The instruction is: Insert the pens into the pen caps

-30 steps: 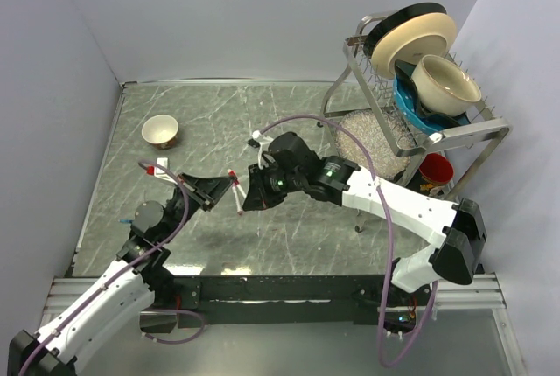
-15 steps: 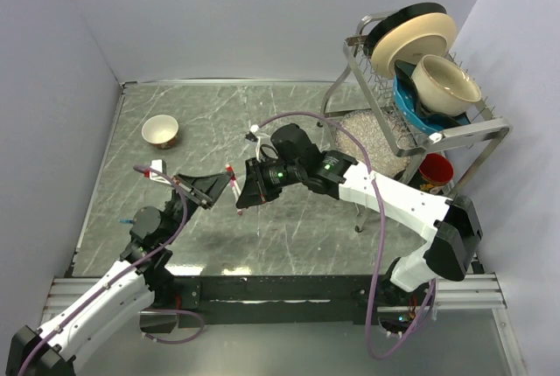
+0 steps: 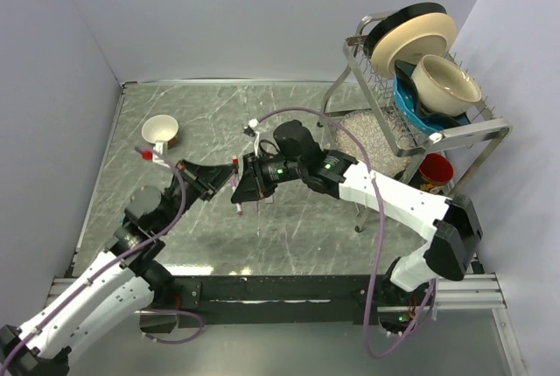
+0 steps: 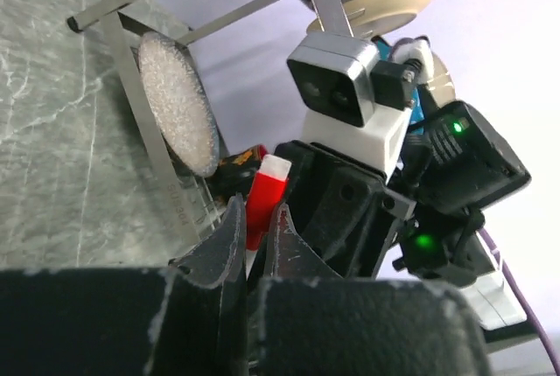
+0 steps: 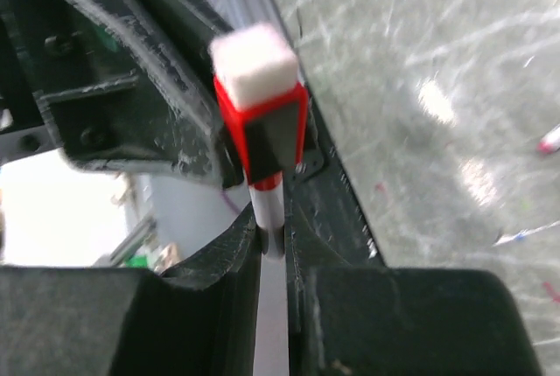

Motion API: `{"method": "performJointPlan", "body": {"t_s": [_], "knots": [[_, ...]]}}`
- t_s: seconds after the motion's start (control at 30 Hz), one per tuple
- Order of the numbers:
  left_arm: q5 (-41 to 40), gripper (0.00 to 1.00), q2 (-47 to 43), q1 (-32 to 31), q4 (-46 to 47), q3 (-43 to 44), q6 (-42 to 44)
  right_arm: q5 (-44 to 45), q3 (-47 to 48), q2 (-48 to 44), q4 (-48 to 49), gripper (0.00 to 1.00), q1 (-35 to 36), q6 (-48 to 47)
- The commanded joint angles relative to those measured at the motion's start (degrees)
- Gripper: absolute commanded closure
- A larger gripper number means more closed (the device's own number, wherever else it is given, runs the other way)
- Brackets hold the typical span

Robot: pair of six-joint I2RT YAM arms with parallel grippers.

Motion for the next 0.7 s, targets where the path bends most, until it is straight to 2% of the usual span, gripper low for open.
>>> {"method": "performJointPlan", "body": {"t_s": [0.0, 0.07, 0.13, 0.23, 0.37, 0.43, 0.67], "knots": [[14.00, 0.99, 5.85, -5.68, -18.00, 12.16, 9.26, 20.98, -3.12, -5.71, 16.29, 0.63, -2.40, -2.29], [9.36, 0.99, 10.75, -5.16, -23.19, 15.69, 12.00, 22.21, -8.03, -8.61, 15.85, 0.49, -1.96, -1.67], [6.53, 0.99, 14.11, -4.37, -27.66, 20.27, 15.61, 23.70, -11.82, -13.88, 15.49, 0.40, -1.78, -0.80], [4.58, 0.99, 19.82, -1.12, -29.01, 22.74, 18.25, 26.34, -18.42, -22.23, 14.53, 0.30, -1.34, 0.44], [4.05, 0.99, 28.42, 4.68, -28.31, 22.66, 19.92, 29.41, -24.14, -33.91, 11.98, 0.08, -1.08, 1.67], [2.57, 0.99, 31.34, 5.57, -27.43, 22.13, 21.07, 30.47, -24.50, -36.39, 9.96, 0.03, -0.99, 1.93], [-2.35, 0.99, 44.25, 6.36, -22.07, 21.42, 20.98, 31.09, -21.69, -39.75, 6.44, 0.00, -0.81, 0.88]]}}
